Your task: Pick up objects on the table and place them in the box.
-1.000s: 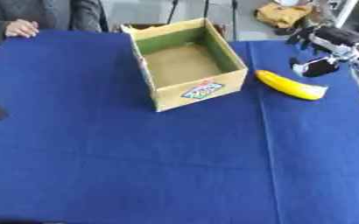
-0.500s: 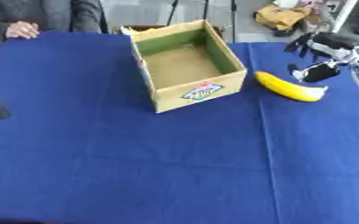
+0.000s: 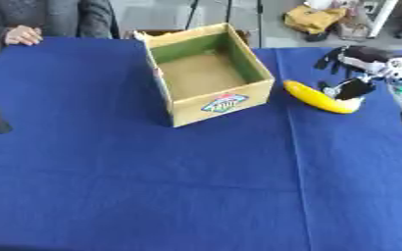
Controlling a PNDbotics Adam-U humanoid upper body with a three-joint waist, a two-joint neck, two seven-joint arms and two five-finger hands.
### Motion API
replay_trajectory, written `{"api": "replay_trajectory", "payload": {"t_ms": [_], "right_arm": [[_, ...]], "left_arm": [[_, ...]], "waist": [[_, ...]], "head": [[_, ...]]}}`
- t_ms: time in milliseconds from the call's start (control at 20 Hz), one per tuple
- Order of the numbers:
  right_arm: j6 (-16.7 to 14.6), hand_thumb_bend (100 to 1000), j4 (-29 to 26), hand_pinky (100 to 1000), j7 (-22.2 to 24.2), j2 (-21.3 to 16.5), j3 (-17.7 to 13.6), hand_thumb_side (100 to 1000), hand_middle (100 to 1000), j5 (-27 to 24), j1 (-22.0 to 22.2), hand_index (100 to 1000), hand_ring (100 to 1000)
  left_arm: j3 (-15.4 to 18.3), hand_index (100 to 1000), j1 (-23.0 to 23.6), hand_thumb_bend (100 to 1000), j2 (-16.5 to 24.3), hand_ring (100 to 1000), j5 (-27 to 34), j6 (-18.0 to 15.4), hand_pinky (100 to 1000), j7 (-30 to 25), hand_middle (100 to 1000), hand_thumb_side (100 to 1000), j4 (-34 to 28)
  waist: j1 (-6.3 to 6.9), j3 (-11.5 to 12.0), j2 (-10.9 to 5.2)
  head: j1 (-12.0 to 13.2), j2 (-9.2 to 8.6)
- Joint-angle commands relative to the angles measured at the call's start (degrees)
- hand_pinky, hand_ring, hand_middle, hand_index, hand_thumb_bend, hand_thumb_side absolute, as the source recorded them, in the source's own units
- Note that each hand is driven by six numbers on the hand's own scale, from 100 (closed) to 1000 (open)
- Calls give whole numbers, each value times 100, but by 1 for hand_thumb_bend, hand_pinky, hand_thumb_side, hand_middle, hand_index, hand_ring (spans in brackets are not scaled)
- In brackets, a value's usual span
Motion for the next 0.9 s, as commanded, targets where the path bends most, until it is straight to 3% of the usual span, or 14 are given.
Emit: {"api": "replay_trajectory", "payload": {"t_ms": [50,900], "right_arm": [[-8,100,18,561,44,-71,-4,294,779,67,-88,862,732],[52,100,346,560,93,87,-9,313,778,231,-56,863,667]], "left_arm": [[42,675,-20,220,111,467,14,-6,552,-5,533,1000,-72],[38,675,-14,219,79,466,7,-14,552,-34,533,1000,-65]], "waist": [[26,3,-101],[62,-8,-82]], "head": [[10,47],[-7,58]]}}
